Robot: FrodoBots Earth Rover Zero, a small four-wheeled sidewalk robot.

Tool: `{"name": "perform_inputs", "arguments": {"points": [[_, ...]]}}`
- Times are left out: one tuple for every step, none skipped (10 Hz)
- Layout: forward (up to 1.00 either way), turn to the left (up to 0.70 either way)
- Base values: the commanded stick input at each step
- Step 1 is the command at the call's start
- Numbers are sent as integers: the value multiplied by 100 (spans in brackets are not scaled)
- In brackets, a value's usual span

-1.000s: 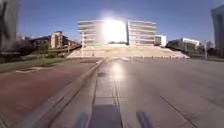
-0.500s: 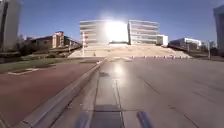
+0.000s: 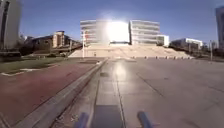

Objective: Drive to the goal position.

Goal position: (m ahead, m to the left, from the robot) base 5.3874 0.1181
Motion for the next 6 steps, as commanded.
{"name": "perform_inputs", "arguments": {"points": [[70,0],[70,0],[70,0],[70,0],[70,0],[70,0]]}}
